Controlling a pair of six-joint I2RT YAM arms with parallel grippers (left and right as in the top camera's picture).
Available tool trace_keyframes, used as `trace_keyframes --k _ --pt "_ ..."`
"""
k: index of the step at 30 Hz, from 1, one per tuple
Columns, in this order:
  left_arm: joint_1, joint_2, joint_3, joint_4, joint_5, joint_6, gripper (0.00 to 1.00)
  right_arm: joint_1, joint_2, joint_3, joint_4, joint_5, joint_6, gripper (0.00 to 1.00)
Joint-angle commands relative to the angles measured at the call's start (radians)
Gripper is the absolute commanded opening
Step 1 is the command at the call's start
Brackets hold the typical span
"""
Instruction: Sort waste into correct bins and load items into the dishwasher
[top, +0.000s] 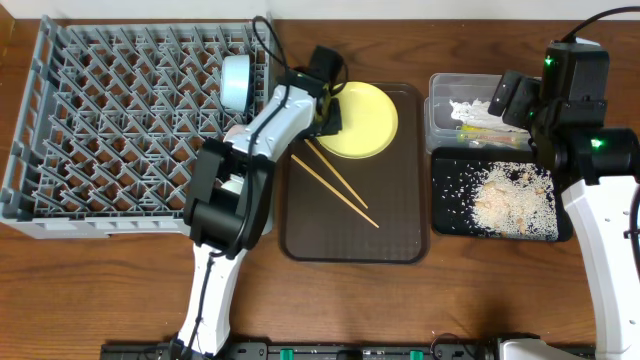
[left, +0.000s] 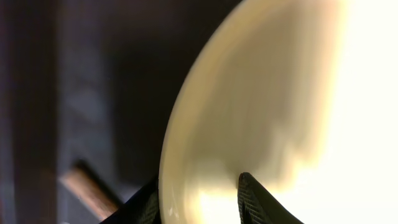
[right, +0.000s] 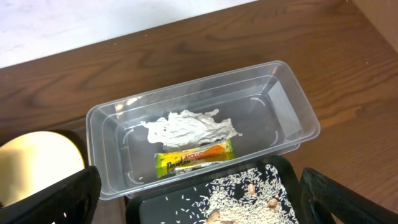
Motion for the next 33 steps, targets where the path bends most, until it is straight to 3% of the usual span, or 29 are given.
trace_keyframes --k 1,4,7,8,25,33 --pt "-0.052 0.0 -0.019 -0.029 0.06 -0.016 0.37 -0.009 -0.005 0.001 0.001 0.018 0.011 0.99" --pt "-0.079 0.0 -0.021 -0.032 0.051 -0.016 0.29 -0.009 -0.005 0.001 0.001 0.018 0.011 0.99" --pt "-0.093 0.0 -0.021 -0.032 0.019 -0.016 0.1 -0.009 -0.005 0.001 0.001 0.018 0.011 0.99" --pt "-0.096 0.0 -0.021 -0.032 0.005 -0.016 0.08 -0.009 -0.005 0.001 0.001 0.018 0.011 0.99" --pt "-0.067 -0.089 -0.021 -0.04 -0.027 -0.012 0.07 -0.009 -0.005 0.001 0.001 0.018 0.011 0.99" --pt "-0.011 -0.164 -0.021 -0.063 0.198 0.034 0.07 -0.009 -0.005 0.001 0.001 0.018 0.011 0.99"
